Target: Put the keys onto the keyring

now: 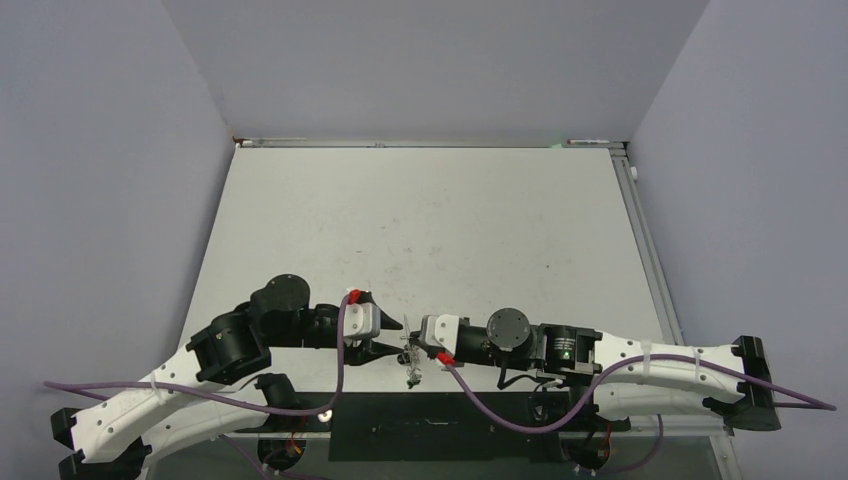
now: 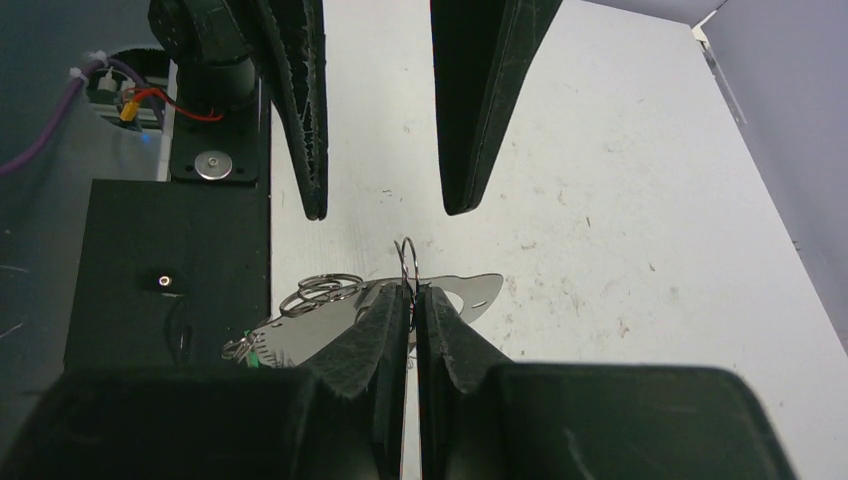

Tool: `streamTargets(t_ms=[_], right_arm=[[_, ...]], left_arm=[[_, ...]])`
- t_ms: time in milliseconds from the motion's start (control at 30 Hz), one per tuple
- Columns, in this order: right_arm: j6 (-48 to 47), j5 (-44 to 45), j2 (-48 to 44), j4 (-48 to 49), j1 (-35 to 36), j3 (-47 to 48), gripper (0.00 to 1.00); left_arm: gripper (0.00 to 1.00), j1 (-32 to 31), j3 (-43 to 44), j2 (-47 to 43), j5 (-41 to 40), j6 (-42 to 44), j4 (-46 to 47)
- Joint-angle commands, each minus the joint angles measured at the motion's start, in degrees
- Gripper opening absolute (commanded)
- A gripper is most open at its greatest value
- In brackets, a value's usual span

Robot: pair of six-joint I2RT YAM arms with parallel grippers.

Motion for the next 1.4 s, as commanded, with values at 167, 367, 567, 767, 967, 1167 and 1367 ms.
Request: streamTargets(t_ms=[167,367,567,767,967,1167,1367], right_arm=[[-2.0,-2.2,0.2,-2.5,-0.4,6.5,0.05],[-2.0,-3.2,0.3,-2.0,-0.4,6.2,0.05],[-1.8,-3.6,-0.4,-1.3,-0.4,5.8,0.05],[-1.7,-3.1,-1.0,-0.9,-0.4,5.3,0.05],[-1.6,-2.9,-1.5,-0.7,-0.3,5.1,0.05],[-1.7,-2.0,-2.7,-0.5,-0.4,4.6,0.05],[-1.6,-1.7,-3.3,-0.1,-0.3,4.1,0.05]], left_arm=[[0.37,-0.2,0.8,1.1,1.4,0.1,3.1],[0.32,-0.2,0.6,1.7,0.7,-0.1,3.7],[0.29,-0.2,0.8,2.7,0.6,-0.4,3.3],[0.26,-0.2,0.9,4.2,1.5,-0.7,3.0],[0.21,-0.2,0.9,4.8,1.6,-0.8,2.9],[0.2,-0.2,1.2,5.6,1.4,-1.1,2.7],[0.16,-0.2,1.2,5.5,1.6,-1.0,2.7]])
